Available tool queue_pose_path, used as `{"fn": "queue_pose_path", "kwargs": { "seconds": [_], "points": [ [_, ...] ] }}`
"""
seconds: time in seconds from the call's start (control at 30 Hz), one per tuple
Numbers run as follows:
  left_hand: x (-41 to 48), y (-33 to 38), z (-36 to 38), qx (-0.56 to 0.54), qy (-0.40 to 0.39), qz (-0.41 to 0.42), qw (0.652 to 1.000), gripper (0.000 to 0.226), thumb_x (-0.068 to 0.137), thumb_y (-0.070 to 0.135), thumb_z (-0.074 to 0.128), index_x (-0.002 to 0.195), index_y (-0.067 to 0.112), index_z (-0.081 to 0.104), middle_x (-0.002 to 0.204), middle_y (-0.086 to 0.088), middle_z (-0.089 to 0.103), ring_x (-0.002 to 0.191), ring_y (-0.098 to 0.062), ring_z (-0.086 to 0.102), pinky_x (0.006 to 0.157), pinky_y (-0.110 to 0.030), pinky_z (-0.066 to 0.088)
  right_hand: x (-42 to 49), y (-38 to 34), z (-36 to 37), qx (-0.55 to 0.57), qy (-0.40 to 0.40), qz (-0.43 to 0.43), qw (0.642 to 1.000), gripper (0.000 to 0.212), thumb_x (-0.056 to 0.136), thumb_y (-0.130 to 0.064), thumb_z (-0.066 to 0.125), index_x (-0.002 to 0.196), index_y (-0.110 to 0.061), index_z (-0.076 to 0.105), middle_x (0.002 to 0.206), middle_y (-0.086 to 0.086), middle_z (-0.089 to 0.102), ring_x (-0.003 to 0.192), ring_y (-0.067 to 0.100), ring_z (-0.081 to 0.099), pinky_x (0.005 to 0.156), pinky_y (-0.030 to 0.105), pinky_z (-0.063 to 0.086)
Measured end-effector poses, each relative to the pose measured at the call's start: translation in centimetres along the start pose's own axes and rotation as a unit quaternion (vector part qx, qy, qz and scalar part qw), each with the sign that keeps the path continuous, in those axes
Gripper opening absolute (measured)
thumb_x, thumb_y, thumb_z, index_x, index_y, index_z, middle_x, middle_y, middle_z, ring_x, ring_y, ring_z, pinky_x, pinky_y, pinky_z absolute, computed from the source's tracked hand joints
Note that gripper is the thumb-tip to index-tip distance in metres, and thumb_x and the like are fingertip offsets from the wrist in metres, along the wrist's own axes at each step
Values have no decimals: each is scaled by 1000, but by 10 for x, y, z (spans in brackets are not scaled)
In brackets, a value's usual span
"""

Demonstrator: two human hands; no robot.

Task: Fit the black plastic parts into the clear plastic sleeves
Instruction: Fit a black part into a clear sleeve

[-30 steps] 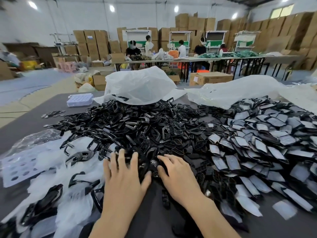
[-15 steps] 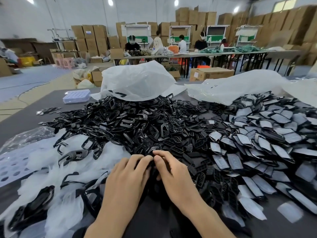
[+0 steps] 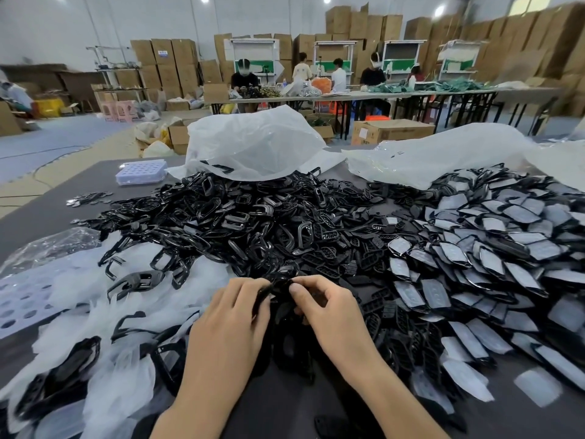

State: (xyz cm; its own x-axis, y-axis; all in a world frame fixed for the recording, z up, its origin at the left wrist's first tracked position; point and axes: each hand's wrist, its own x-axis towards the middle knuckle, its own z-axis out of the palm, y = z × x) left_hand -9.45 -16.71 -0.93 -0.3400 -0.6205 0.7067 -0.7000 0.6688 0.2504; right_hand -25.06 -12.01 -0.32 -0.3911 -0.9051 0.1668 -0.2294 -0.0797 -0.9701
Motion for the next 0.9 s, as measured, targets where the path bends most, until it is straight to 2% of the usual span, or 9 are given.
{"fn": "queue_pose_path", "kwargs": {
  "seconds": [0.13,0.23,0.37,0.47,0.6,0.7,0.8,0.83,0.9],
  "points": [
    [2,1,-8,-36,-22,-111,993,25,93,49,46,98,27,56,82,14,62,65,-9,55,54,-22,38,0,-1,-5,13,4,-6,1000,18,98,-48,62,96,-35,74,85,-2,75,79,18,70,73,28,57],
    [2,0,-10,-66,-41,-166,983,26,92,53,46,85,27,47,62,9,56,58,-13,52,57,-34,43,0,-1,-6,15,-7,-5,1000,23,99,-50,58,95,-34,75,83,0,73,73,17,69,72,30,58],
    [2,1,-13,-92,-48,-190,976,27,95,48,43,83,25,49,68,7,54,69,-16,52,65,-39,42,0,0,-3,20,-6,-5,1000,20,101,-43,57,97,-35,75,88,-7,75,77,13,70,70,29,59],
    [1,1,-14,-94,-49,-189,976,24,98,46,41,84,28,49,70,10,53,73,-12,50,65,-36,38,1,0,-3,21,3,-11,1000,19,103,-24,58,101,-37,72,91,-12,74,78,8,70,68,26,59],
    [0,-3,-10,-68,-57,-191,978,21,100,29,48,117,23,58,98,11,61,99,-17,54,80,-30,41,4,-1,-5,11,35,-26,999,26,103,-22,58,114,-44,63,86,-14,73,71,0,66,68,17,55],
    [0,-3,-10,-15,-48,-144,988,38,96,15,57,134,15,53,117,0,58,109,-21,51,89,-36,47,7,-6,-9,130,71,-13,989,24,99,-19,62,112,-38,66,69,-16,64,67,0,58,67,11,49],
    [-2,-3,-10,12,-30,-36,999,29,98,20,54,127,16,59,118,2,61,109,-21,54,95,-36,46,13,-13,-16,298,73,22,952,23,98,-9,60,117,-22,64,67,-7,57,86,11,69,90,29,53],
    [-3,-2,-10,10,-31,0,999,26,99,24,51,122,18,61,114,4,62,107,-19,55,94,-33,43,14,-15,-18,355,62,33,932,24,99,-6,57,119,-18,63,67,-4,58,87,17,71,89,36,56],
    [-4,1,-8,6,-56,57,997,27,97,29,48,118,22,63,109,8,63,105,-17,55,93,-31,40,13,-19,-20,436,44,50,898,23,99,-3,53,118,-13,60,71,2,63,77,20,71,75,36,61]
  ]
}}
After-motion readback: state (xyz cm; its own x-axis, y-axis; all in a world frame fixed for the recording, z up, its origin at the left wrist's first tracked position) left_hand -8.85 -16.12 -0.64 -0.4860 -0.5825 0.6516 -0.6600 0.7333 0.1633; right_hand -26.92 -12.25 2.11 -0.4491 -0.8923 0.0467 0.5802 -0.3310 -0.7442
